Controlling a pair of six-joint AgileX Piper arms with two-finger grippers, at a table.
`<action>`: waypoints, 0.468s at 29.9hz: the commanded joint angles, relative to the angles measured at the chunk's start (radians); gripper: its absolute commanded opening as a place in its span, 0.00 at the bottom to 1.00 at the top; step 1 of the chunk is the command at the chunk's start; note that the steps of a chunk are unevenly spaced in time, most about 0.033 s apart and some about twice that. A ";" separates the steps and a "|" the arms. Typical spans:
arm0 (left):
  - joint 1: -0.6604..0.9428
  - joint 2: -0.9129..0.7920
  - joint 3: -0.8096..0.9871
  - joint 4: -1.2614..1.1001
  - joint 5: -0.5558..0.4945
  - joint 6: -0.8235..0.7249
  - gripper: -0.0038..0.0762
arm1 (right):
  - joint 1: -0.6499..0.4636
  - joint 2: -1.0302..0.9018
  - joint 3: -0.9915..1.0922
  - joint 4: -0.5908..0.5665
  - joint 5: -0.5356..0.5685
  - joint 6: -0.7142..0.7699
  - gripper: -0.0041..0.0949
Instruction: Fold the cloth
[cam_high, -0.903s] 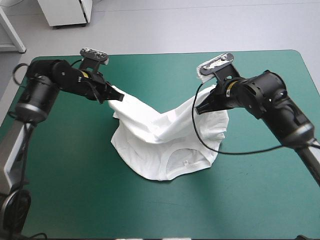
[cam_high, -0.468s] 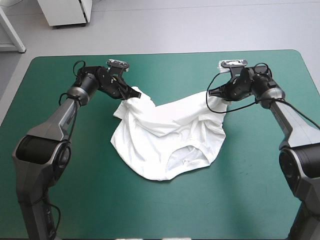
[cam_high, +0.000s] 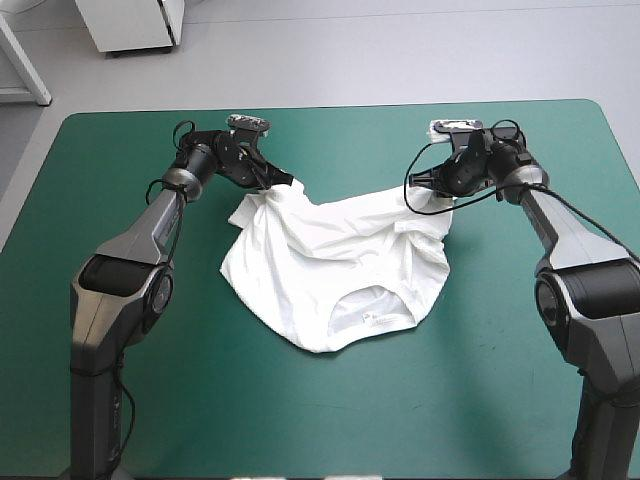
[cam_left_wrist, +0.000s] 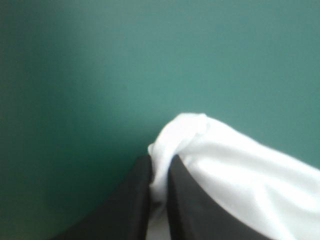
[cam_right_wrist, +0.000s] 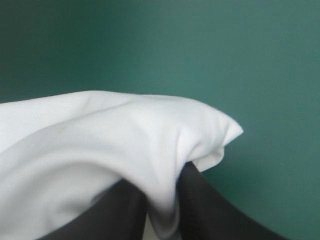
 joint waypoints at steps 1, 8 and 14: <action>-0.001 -0.072 -0.038 -0.035 0.054 0.011 0.42 | -0.006 -0.073 -0.034 0.052 0.000 -0.002 0.47; -0.001 -0.112 -0.108 -0.044 0.318 0.011 0.82 | -0.006 -0.166 -0.034 0.052 0.043 -0.025 0.59; -0.001 -0.207 -0.228 -0.032 0.443 0.040 0.68 | -0.006 -0.326 -0.034 0.020 0.065 -0.039 0.55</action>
